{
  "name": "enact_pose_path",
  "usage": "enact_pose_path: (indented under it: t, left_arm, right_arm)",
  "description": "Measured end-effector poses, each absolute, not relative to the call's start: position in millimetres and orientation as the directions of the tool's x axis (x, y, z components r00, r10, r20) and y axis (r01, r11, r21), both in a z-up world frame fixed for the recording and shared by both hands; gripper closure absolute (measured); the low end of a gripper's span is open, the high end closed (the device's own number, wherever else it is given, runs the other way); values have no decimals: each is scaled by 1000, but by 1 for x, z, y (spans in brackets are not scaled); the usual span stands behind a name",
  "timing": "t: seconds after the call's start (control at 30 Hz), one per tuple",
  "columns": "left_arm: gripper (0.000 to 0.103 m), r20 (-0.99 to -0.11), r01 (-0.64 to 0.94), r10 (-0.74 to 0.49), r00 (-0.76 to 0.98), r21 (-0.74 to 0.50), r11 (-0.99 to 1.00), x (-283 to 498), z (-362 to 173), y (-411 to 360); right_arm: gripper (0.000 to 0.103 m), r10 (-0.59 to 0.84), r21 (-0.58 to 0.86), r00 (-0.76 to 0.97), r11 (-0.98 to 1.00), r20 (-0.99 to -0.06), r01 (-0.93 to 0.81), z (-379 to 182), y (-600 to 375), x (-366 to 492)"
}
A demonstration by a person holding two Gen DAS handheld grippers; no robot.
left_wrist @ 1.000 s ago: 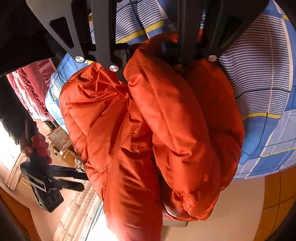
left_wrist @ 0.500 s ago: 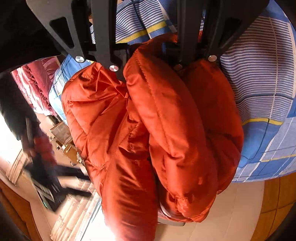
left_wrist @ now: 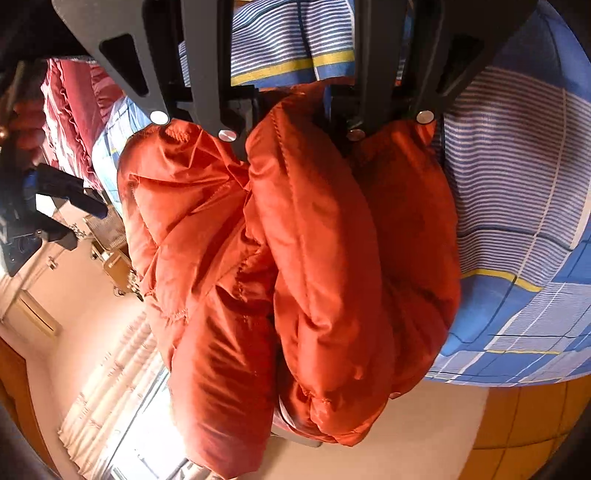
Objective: Fold large clothes
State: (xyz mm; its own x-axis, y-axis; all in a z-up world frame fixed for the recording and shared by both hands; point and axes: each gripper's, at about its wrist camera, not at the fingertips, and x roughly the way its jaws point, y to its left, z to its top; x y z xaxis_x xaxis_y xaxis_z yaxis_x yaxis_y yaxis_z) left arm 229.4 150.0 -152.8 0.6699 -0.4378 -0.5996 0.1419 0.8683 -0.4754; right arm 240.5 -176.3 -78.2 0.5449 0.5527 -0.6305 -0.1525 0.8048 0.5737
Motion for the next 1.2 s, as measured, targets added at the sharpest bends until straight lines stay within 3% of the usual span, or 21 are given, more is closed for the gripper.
enact_pose_path:
  t: [0.43, 0.57, 0.7, 0.77, 0.83, 0.9, 1.07, 1.17, 1.2]
  left_arm:
    - [81, -612, 147, -443, 655, -471, 870, 229, -151, 144]
    - [81, -621, 132, -447, 643, -485, 864, 235, -156, 147]
    - [81, -637, 119, -424, 644, -464, 878, 237, -154, 145]
    - [77, -633, 104, -418, 651, -471, 876, 235, -150, 145]
    - [66, -636, 85, -390, 666, -454, 887, 231, -144, 143]
    - [58, -651, 77, -326, 686, -381, 921, 227, -137, 135]
    - [57, -660, 75, -300, 689, -347, 935, 227, -136, 129]
    - [57, -665, 91, -302, 683, -333, 939, 228, -136, 128]
    - [57, -667, 98, -305, 680, -330, 939, 229, -136, 128]
  right_arm:
    - [43, 497, 527, 489, 846, -717, -86, -111, -139, 247]
    - [45, 421, 422, 443, 901, -792, -102, -144, -122, 267]
    - [45, 402, 401, 428, 911, -810, -97, -154, -118, 277]
    - [45, 410, 411, 428, 907, -805, -96, -151, -121, 277]
    - [45, 425, 431, 436, 898, -793, -93, -149, -126, 275]
    - [44, 446, 465, 459, 882, -768, -79, -145, -133, 269]
    - [41, 469, 524, 508, 851, -722, -41, -131, -149, 255]
    - [34, 478, 592, 538, 804, -694, 49, -131, -169, 249]
    - [26, 459, 597, 563, 798, -687, 78, -127, -174, 247]
